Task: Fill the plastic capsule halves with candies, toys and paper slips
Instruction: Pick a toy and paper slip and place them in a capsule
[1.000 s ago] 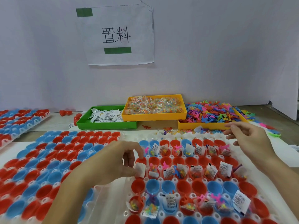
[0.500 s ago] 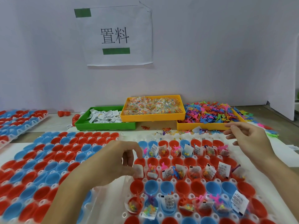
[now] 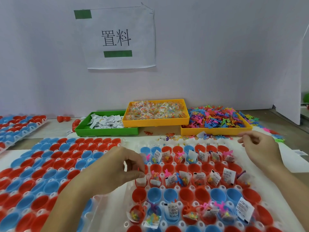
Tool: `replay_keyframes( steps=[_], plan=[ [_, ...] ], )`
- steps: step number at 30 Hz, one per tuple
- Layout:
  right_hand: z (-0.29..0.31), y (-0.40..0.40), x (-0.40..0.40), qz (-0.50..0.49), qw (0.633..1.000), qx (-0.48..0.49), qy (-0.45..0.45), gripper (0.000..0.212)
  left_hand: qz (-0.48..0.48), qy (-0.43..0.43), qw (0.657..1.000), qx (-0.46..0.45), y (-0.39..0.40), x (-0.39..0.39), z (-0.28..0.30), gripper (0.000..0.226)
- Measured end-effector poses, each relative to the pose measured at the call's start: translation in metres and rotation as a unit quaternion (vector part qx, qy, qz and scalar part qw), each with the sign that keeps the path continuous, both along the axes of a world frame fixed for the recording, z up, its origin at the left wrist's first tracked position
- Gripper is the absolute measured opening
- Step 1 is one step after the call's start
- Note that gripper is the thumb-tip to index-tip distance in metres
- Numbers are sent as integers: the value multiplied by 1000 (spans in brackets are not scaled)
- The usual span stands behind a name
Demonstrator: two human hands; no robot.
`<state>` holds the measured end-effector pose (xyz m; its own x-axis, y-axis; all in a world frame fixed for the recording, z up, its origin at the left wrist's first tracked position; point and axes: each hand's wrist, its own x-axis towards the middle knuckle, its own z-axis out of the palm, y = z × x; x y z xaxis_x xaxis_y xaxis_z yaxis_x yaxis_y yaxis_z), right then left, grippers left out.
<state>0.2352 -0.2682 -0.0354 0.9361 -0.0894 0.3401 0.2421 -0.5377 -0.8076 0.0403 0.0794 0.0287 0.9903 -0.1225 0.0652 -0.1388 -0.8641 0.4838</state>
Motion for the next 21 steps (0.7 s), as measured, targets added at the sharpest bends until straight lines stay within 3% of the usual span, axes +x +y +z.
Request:
replay_keyframes(
  steps=[3,5,7,9,17,21],
  plan=[
    [-1,0,-1,-4,999,-44,-26,23,-11,-9,1000,-8,1,-2,1,20],
    [-1,1,-1,-1,995,-88,-42,27,-11,-25,999,-26,1,-3,1,4],
    [-2,1,1,6,991,-130,-35,30,1,-75,996,-49,1,-3,0,26],
    [-1,2,5,8,986,-165,-18,30,15,-131,989,-73,0,-2,1,33],
    [12,10,36,7,963,-268,34,16,47,-204,974,-89,-1,-1,3,27],
    [6,15,36,-9,965,-261,28,11,62,-205,974,-81,-2,-1,3,18]
  ],
)
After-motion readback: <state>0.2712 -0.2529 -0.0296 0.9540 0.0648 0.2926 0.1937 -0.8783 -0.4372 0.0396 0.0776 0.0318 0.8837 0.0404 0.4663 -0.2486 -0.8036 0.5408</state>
